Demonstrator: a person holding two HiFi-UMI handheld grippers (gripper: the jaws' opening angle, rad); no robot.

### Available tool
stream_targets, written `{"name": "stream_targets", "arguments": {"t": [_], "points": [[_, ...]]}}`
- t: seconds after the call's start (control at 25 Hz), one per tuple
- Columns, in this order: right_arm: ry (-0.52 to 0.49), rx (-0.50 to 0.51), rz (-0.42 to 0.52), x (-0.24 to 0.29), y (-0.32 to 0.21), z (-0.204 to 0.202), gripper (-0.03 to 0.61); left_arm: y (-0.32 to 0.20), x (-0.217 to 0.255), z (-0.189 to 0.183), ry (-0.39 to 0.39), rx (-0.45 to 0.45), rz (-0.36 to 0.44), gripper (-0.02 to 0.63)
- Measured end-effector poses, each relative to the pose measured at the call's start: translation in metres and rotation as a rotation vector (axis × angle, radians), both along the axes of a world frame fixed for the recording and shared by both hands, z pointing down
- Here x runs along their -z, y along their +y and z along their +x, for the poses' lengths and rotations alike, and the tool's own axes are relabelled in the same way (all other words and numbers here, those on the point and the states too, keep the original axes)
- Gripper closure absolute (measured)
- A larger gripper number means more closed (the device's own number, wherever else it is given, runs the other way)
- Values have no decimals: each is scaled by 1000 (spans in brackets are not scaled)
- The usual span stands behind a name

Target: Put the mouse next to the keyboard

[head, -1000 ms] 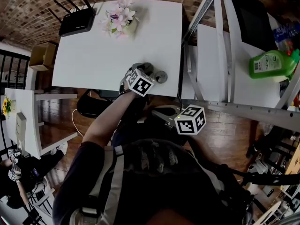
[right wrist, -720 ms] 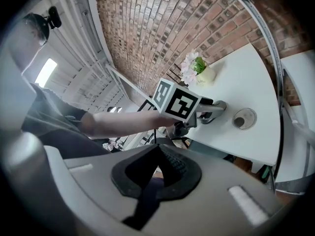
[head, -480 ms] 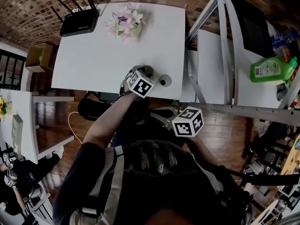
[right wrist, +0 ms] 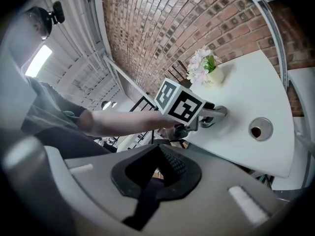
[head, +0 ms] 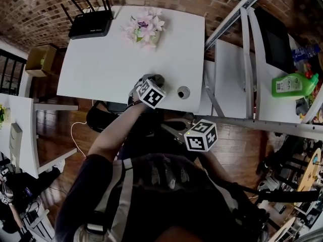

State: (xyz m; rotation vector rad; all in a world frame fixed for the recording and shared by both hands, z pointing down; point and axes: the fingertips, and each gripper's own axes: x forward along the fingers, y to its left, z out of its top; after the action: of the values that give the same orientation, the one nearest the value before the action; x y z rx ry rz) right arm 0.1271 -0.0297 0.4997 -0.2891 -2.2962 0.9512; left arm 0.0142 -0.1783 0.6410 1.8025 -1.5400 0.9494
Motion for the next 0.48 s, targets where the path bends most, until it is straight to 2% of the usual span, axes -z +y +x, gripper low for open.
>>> {"name": "stream_targets", "arguments": {"t": [0.48], "points": [[3,-2,-2,-2,7,-21,574,25,-2,-40,-26,6,-18,385]]}}
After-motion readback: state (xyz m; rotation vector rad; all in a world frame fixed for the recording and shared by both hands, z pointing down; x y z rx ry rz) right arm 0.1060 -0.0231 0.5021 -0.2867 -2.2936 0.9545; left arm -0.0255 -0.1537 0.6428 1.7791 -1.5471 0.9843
